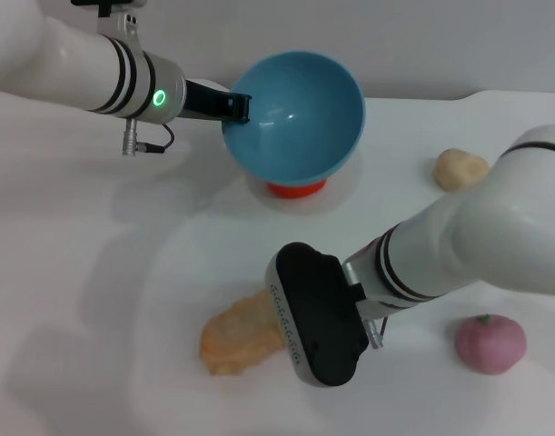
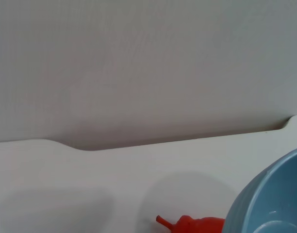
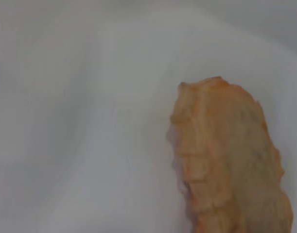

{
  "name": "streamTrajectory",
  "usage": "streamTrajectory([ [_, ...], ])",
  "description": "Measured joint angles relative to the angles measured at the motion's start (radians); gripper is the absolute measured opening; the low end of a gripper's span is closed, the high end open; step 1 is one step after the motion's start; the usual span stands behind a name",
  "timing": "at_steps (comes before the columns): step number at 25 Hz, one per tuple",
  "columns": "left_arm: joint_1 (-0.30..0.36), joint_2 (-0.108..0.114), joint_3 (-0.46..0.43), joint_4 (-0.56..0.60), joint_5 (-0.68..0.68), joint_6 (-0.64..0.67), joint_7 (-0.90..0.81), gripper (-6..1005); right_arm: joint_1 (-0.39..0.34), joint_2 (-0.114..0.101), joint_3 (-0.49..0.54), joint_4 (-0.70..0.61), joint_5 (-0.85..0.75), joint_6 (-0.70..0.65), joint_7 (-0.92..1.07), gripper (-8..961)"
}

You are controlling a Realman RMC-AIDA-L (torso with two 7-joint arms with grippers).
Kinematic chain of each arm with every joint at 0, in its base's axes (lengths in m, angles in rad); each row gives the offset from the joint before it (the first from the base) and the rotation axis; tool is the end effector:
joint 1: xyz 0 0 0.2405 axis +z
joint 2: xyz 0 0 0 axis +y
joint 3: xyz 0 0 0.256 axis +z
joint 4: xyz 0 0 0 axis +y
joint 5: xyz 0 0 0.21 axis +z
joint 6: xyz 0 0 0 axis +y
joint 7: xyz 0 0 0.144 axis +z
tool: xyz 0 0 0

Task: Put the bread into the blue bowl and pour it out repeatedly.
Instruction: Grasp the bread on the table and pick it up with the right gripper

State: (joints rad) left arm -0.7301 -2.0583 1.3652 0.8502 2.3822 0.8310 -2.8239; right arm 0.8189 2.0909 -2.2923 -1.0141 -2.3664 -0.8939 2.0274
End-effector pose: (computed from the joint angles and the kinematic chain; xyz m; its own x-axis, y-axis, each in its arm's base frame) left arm -0.2005 0.4358 -0.0324 0.4964 0.7787 0.3837 0.8382 -0.3150 -0.4451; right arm 0.1398 0.3071 -0.1724 0.7682 0.4544 0.4510 0.4858 -0.8725 0.0516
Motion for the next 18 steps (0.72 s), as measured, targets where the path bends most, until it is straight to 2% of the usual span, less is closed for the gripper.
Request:
streamTrajectory([
  [7,0.000,0.000,0.000,0.004,0.000,0.000,0.003,-2,-0.004,0.000,-0.005,0.004,-0.001,0.042,0.002,406],
  [11,-0.002,0.001,0.000,0.002,0.000,0.001,0.005,-2,-0.010,0.000,0.020,0.001,-0.001,0.043,0.003,336],
  [15,-0.002,0.002,0.000,0.001,0.001,0.000,0.007,-2,-0.043,-0.001,0.075,-0.020,-0.001,0.042,0.003,267],
  [18,0.000,0.003,-0.002,0.001,0.004,-0.001,0.007,-2,-0.082,-0.003,0.162,-0.058,0.001,0.009,0.003,223],
])
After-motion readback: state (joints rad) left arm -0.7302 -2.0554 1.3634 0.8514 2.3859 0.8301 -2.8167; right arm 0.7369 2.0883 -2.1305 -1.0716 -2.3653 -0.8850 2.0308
